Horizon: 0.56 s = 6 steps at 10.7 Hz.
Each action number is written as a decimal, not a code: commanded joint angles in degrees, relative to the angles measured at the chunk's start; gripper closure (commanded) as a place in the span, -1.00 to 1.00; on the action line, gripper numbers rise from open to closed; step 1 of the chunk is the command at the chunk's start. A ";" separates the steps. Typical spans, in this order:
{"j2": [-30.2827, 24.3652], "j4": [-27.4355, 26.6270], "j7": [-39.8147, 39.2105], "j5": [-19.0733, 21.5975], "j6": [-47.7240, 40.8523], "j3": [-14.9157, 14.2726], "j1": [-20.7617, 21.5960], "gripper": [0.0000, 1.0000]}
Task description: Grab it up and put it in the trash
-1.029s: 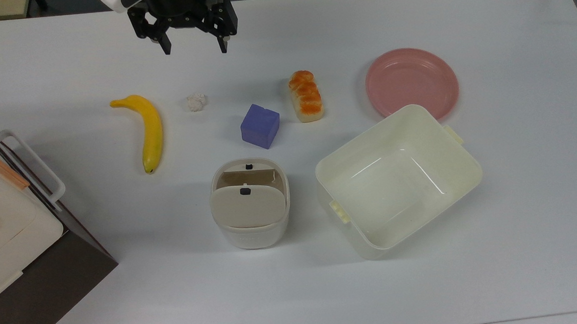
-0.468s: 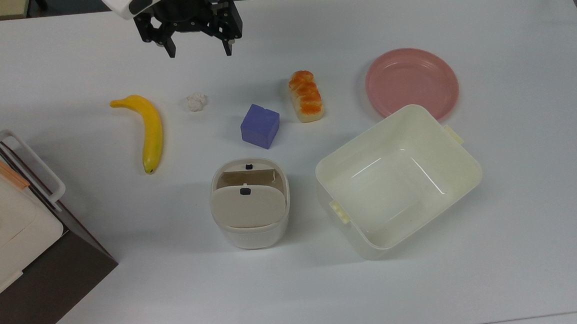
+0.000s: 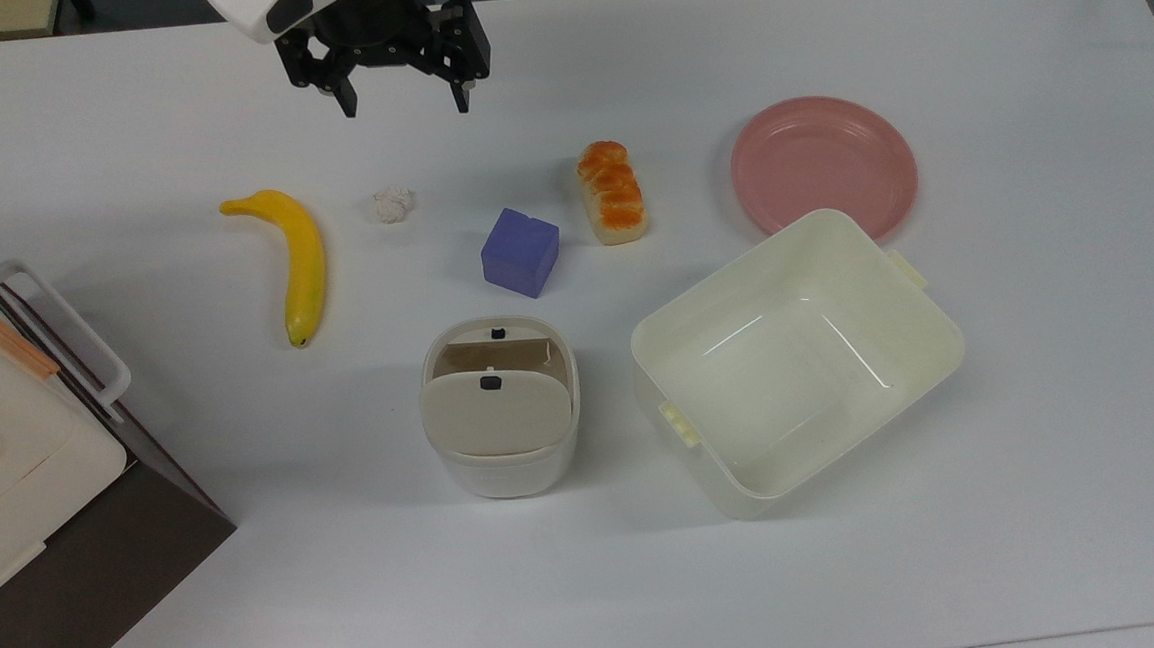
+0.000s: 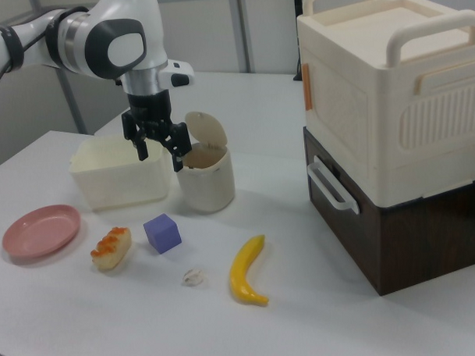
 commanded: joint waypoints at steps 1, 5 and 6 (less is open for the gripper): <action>-0.06 -1.16 -0.49 -1.04 -0.38 -0.13 1.21 -1.00; 0.03 -3.18 0.04 -1.13 0.85 -0.13 2.88 -1.00; 0.12 -3.71 2.39 -1.13 3.03 -0.13 2.97 -1.00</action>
